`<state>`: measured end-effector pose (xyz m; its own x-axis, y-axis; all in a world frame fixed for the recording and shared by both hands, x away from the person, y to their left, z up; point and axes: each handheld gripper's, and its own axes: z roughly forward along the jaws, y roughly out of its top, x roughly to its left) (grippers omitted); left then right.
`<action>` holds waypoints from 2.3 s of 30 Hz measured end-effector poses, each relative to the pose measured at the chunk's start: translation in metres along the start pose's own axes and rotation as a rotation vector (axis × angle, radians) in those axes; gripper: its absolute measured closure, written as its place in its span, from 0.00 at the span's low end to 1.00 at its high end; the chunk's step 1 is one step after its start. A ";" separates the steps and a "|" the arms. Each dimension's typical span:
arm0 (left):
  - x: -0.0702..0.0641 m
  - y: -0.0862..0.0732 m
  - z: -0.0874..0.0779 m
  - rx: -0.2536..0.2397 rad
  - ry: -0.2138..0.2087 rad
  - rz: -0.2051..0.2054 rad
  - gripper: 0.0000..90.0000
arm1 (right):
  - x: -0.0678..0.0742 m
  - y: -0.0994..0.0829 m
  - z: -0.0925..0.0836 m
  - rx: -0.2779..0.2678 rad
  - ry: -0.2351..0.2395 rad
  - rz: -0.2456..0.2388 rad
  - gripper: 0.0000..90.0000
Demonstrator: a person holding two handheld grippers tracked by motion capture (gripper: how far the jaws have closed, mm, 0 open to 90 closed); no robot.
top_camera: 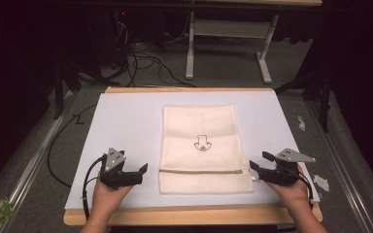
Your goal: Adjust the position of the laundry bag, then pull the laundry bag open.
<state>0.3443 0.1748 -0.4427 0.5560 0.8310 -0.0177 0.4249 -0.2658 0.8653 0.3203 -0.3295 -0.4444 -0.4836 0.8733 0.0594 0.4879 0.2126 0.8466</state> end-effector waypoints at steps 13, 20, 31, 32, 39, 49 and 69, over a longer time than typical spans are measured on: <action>-0.001 0.000 0.000 0.002 -0.004 -0.003 0.05 | 0.003 -0.011 0.017 0.106 0.019 0.001 0.53; -0.004 0.000 0.002 0.005 -0.011 -0.003 0.05 | 0.002 -0.011 0.013 0.092 0.024 0.011 0.52; -0.006 0.002 0.005 0.004 -0.017 -0.004 0.05 | -0.005 -0.019 0.020 0.146 0.047 0.046 0.67; -0.006 0.002 0.006 0.006 -0.017 -0.003 0.05 | -0.006 -0.019 0.021 0.149 0.049 0.045 0.67; -0.005 0.001 0.005 0.004 -0.017 -0.006 0.05 | -0.005 -0.021 0.023 0.170 0.059 0.055 0.67; -0.007 0.002 0.005 0.004 -0.020 -0.003 0.06 | -0.002 -0.022 0.027 0.181 0.091 0.064 0.70; -0.008 0.001 0.006 0.008 -0.031 -0.008 0.06 | 0.006 -0.022 0.029 0.199 0.100 0.069 0.69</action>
<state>0.3452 0.1650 -0.4448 0.5742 0.8178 -0.0401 0.4354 -0.2635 0.8608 0.3280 -0.3160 -0.4777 -0.5094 0.8428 0.1739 0.6508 0.2451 0.7186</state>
